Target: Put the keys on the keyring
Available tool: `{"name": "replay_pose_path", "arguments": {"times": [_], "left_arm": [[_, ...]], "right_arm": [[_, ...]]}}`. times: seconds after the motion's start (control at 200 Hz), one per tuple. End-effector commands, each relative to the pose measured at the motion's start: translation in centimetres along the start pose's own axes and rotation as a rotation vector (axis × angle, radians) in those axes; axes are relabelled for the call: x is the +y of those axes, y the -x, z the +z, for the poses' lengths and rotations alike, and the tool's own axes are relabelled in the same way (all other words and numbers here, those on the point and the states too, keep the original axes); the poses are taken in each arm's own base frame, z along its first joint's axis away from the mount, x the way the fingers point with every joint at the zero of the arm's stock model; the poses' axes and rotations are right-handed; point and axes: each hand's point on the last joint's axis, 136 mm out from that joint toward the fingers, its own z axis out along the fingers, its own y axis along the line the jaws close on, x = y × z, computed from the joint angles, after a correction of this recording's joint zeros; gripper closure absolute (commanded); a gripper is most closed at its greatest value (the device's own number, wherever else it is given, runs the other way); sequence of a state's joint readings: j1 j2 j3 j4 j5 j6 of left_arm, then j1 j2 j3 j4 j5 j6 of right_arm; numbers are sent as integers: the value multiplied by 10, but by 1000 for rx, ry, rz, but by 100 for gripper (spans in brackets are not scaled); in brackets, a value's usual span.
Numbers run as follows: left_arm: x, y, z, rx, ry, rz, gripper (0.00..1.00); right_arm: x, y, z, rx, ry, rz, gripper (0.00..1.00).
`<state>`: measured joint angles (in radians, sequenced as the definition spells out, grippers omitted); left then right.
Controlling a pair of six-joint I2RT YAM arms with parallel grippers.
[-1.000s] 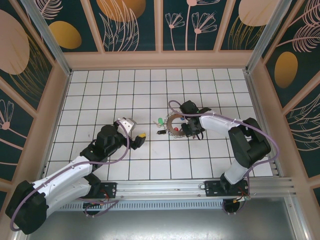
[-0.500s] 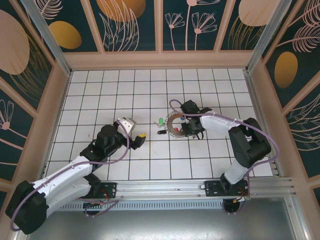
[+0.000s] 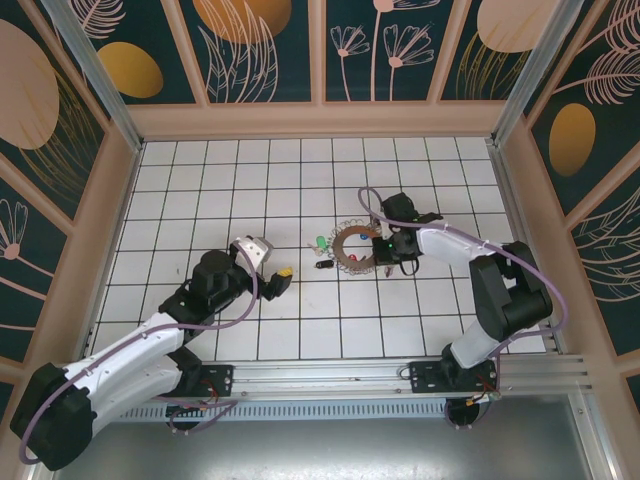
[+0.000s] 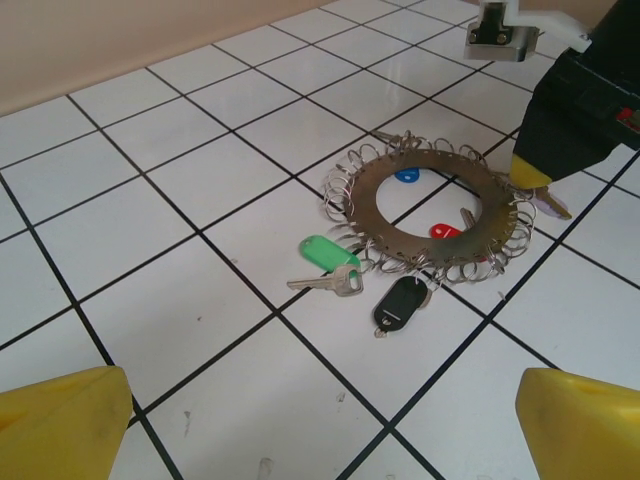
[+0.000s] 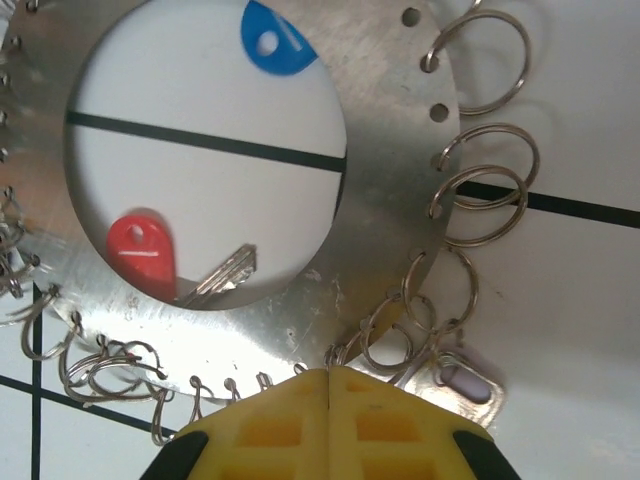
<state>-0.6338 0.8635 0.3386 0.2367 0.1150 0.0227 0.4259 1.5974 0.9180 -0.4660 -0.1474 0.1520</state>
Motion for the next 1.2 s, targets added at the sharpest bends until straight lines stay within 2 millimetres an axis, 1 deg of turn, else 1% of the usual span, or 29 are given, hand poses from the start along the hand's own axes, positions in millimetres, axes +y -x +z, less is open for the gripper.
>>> {"name": "replay_pose_path", "arguments": {"times": [0.0, 0.075, 0.16, 0.345, 0.43, 0.741, 0.801, 0.981, 1.031, 1.056, 1.196], "left_arm": [[-4, 15, -2, -57, -22, 23, 2], [-4, 15, -1, -53, -26, 25, 1], [-4, 14, 0, -48, -25, 25, 1], [-4, 12, 0, -44, -22, 25, 2], [-3, 13, 0, -45, -20, 24, 2], [-3, 12, 0, -44, -19, 24, 2], [-3, 12, 0, -44, -19, 25, 2], [-4, 13, 0, -47, -27, 30, 2], [-9, 14, -1, -53, -56, 48, 2], [-14, 15, -2, -58, -79, 59, 2], [-31, 30, -11, -125, -170, 121, 2]], "right_arm": [[3, -8, 2, 20, 51, 31, 100], [-1, -13, 7, 42, 42, 37, 99], [-3, -16, 10, 50, 29, 41, 94], [-9, -15, 8, 40, -11, 31, 86], [-12, -15, 7, 37, -29, 28, 84], [-13, -12, 9, 18, -66, 13, 83], [-12, -11, 9, 12, -69, 11, 86], [0, -2, 0, -15, -13, 26, 94], [5, 3, -5, -21, 20, 61, 97], [9, 6, -7, -23, 39, 87, 100], [37, 17, -22, -26, 175, 245, 100]]}}
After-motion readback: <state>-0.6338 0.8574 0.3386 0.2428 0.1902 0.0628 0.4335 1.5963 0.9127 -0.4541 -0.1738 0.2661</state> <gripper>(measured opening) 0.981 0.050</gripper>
